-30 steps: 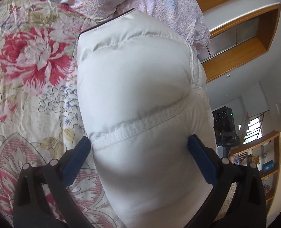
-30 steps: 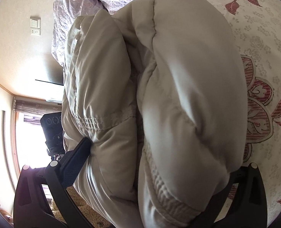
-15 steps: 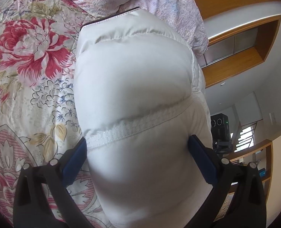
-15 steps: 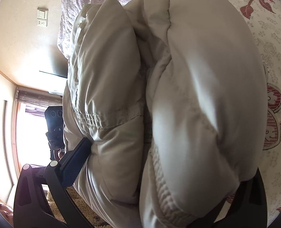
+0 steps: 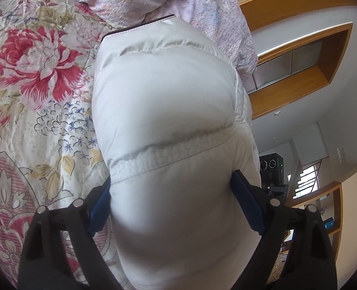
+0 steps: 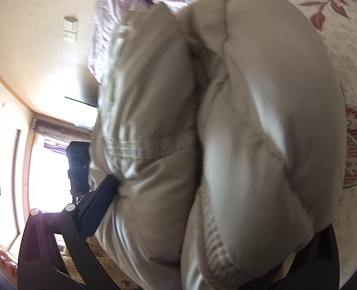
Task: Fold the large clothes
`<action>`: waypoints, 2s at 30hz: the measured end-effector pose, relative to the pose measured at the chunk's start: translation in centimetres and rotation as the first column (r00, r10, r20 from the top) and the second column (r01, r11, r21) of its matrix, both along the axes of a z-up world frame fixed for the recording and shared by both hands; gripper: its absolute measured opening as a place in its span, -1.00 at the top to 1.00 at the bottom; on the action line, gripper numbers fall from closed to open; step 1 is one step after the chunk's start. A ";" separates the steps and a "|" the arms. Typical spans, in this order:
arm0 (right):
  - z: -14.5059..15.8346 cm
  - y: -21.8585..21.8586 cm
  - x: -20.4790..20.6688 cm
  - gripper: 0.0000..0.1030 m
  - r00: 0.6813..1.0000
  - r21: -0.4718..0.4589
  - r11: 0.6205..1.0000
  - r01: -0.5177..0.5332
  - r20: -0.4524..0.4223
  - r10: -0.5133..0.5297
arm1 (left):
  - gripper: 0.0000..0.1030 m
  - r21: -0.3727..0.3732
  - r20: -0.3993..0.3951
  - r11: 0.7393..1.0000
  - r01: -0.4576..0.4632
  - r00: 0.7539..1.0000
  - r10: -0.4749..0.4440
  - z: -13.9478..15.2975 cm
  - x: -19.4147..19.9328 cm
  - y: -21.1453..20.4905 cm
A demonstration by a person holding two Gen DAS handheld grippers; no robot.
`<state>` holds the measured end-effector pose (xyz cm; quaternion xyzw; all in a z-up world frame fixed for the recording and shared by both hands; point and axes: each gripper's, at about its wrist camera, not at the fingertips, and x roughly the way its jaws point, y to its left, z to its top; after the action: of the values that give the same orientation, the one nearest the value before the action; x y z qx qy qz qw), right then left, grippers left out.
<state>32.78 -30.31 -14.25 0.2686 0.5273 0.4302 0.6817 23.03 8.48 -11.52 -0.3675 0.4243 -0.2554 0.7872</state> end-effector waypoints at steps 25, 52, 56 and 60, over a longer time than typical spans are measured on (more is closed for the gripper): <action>-0.2 12.6 12.2 -0.91 0.999 -0.011 1.000 0.001 0.051 -0.001 | -0.53 0.134 0.170 0.951 -0.278 0.952 0.254 1.1 5.9 10.0; 11.2 16.8 3.7 0.18 0.675 -0.382 0.810 0.445 0.738 -0.022 | -0.92 0.732 0.347 0.559 -0.389 0.919 0.185 8.4 7.6 3.1; 10.5 17.9 5.1 0.30 0.657 -0.414 0.762 0.498 0.754 -0.019 | -0.92 0.759 0.343 0.535 -0.371 0.926 0.156 8.1 9.1 2.1; 8.1 17.5 6.8 0.30 0.705 -0.440 0.759 0.480 0.708 -0.036 | -0.97 0.754 0.324 0.554 -0.352 0.934 0.151 6.8 10.1 1.6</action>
<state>39.63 -12.77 -6.11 -0.0546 0.3117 0.2019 0.9269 33.18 10.07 -4.75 0.0002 0.3453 0.0396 0.9377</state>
